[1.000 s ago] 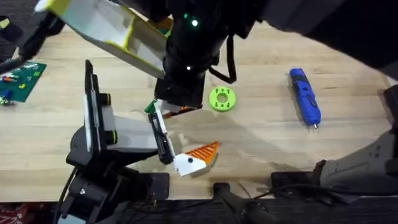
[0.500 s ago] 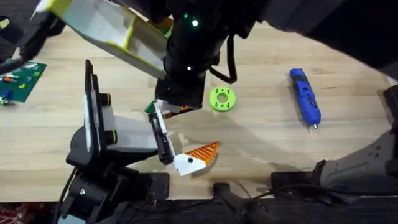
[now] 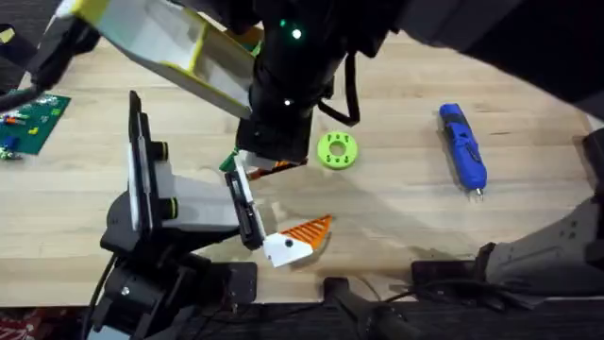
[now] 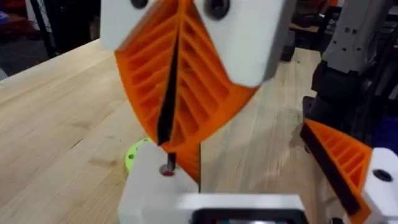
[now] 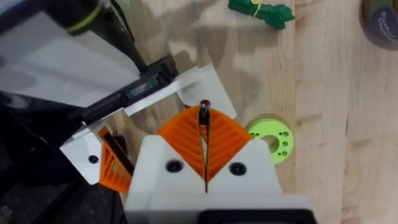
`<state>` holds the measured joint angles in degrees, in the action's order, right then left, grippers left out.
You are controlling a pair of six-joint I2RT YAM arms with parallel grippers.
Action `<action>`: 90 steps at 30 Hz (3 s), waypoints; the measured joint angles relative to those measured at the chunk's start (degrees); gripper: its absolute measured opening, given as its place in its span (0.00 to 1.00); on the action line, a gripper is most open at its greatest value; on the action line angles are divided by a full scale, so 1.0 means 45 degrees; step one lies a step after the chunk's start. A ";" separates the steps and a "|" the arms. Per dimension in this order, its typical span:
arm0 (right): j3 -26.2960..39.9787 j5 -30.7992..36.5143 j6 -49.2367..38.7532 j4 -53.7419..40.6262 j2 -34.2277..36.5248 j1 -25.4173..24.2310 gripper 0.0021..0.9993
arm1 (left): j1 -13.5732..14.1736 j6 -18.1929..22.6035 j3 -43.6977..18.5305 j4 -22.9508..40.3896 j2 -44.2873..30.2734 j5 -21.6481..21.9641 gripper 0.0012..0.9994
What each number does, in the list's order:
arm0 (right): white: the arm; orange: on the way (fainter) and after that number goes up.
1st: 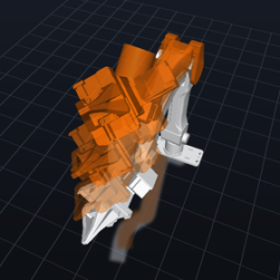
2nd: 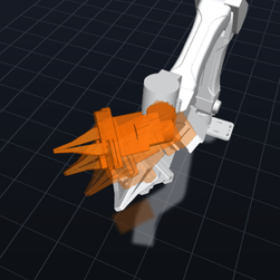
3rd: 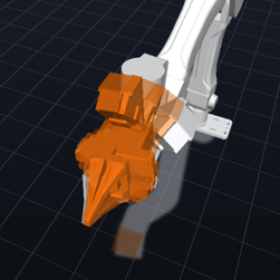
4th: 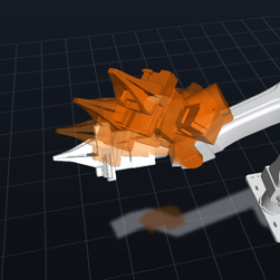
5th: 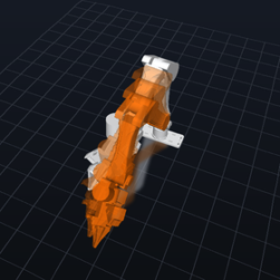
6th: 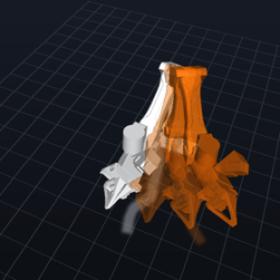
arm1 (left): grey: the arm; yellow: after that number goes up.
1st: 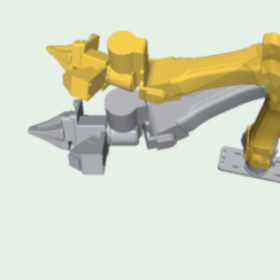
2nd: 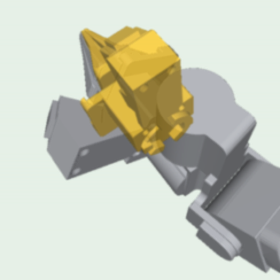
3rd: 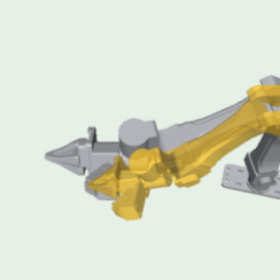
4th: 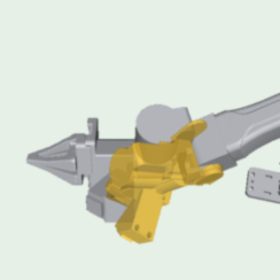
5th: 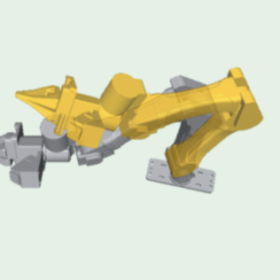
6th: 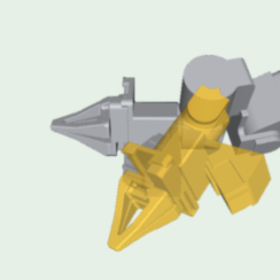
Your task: Pick up the gripper from the table and insert it into the empty holder that is missing its gripper. Then pick up a screw, insert it into the mounting hole, and use the screwdriver to tighten it. Finally, clean up the table by picking up the vegetable and placing it into the bucket.
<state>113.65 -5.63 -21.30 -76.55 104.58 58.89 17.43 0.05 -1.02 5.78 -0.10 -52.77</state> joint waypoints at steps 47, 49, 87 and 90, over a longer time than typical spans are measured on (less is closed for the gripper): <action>0.0024 0.0000 -0.0335 -0.0151 0.0592 -0.0096 0.99 | 0.0000 -0.0004 0.0000 0.0000 0.0000 0.0005 0.99; 0.0024 0.0000 -0.0335 -0.0157 0.0592 -0.0101 1.00 | 0.0000 -0.0008 0.0000 0.0000 0.0001 0.0005 0.99; 0.1511 0.0670 0.3753 -0.2935 -0.2651 -0.6635 1.00 | 0.0000 -0.0004 0.0000 0.0000 0.0000 0.0005 0.99; 0.1505 0.0709 0.3983 -0.3391 -0.2911 -0.7885 1.00 | 0.0000 -0.0004 0.0000 0.0000 0.0000 0.0005 0.99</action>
<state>120.42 -2.44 -3.38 -91.81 91.48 23.41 17.43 0.03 -1.02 5.78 -0.10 -52.75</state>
